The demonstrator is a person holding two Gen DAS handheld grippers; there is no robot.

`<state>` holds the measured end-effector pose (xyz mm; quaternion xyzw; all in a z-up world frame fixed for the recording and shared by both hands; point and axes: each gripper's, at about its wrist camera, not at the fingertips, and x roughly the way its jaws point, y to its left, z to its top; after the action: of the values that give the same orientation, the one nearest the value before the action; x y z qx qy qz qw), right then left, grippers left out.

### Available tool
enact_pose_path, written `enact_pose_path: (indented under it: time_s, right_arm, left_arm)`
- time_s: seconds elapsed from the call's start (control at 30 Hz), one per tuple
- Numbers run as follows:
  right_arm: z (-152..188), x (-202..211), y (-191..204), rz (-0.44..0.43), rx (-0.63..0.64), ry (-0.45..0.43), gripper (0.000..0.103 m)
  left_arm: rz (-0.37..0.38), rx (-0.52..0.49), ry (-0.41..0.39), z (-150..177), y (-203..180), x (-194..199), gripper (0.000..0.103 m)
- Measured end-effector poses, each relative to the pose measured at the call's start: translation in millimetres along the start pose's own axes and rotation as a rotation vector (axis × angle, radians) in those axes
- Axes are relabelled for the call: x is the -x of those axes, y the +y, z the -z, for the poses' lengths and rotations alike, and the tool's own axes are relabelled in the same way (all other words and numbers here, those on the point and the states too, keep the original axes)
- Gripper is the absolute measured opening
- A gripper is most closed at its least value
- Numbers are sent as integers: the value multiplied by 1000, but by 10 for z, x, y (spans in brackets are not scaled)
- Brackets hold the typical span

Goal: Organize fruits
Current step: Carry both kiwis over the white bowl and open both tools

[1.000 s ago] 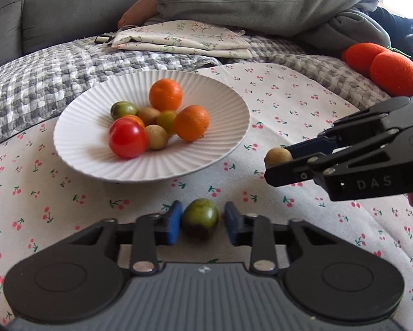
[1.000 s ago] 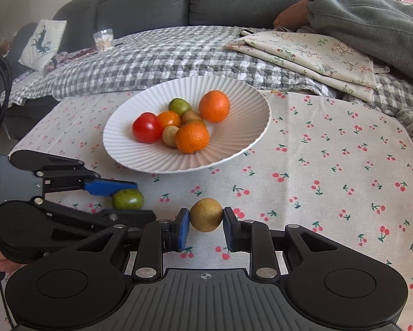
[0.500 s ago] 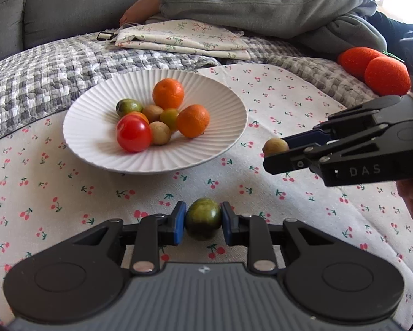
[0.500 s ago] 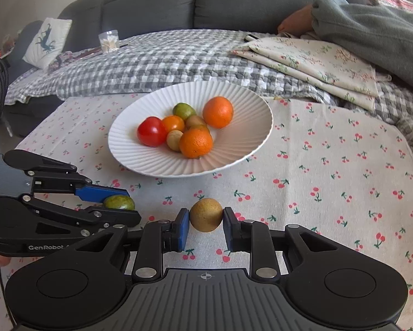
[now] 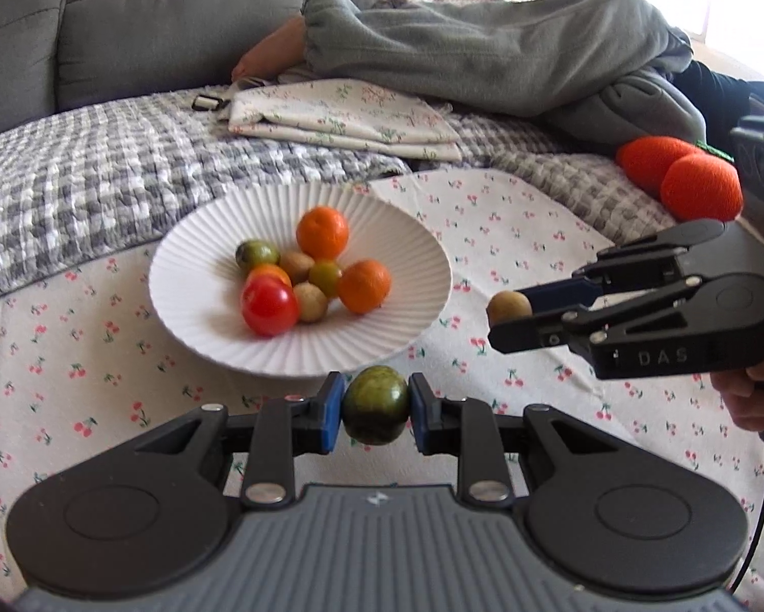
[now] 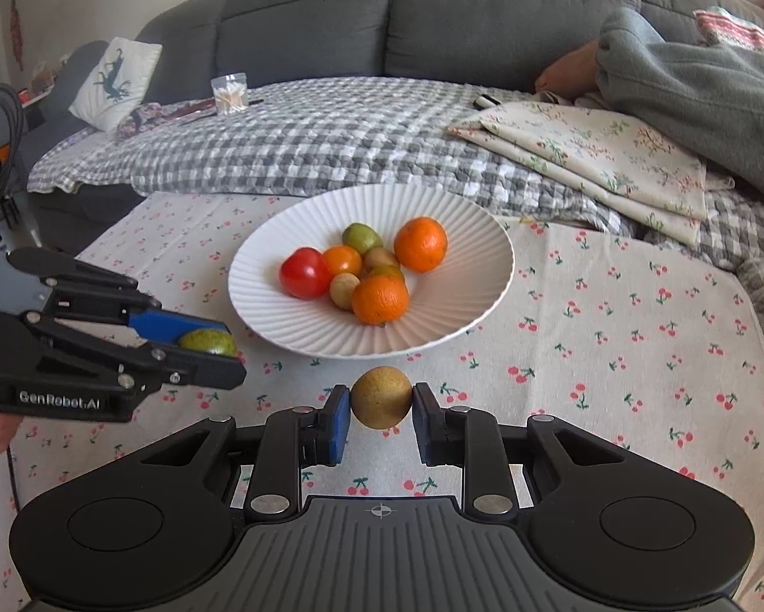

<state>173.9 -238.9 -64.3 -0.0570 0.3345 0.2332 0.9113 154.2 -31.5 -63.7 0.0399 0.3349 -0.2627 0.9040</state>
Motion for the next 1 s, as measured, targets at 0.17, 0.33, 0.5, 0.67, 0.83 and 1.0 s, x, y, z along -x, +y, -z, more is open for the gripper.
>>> enact_pose_path:
  time_s: [0.17, 0.33, 0.5, 0.67, 0.83, 1.0]
  right_arm:
    - [-67, 55, -27, 6, -4, -26, 25]
    - [-160, 56, -50, 18, -10, -49, 25]
    - [-257, -33, -37, 31, 1, -52, 25]
    - [-375, -87, -73, 39, -5, -66, 25]
    - [-496, -199, -120, 45, -17, -65, 25]
    - [-604, -400, -175, 60, -55, -42, 25]
  left_arm:
    - [-37, 2, -24, -104, 16, 36, 25]
    - [-86, 8, -43, -201, 115, -9, 25]
    - [-137, 17, -52, -288, 253, -82, 25]
    - [-180, 65, -65, -373, 503, -131, 25]
    - [-205, 93, -61, -458, 677, -241, 25]
    - [-204, 136, -61, -559, 745, -413, 25]
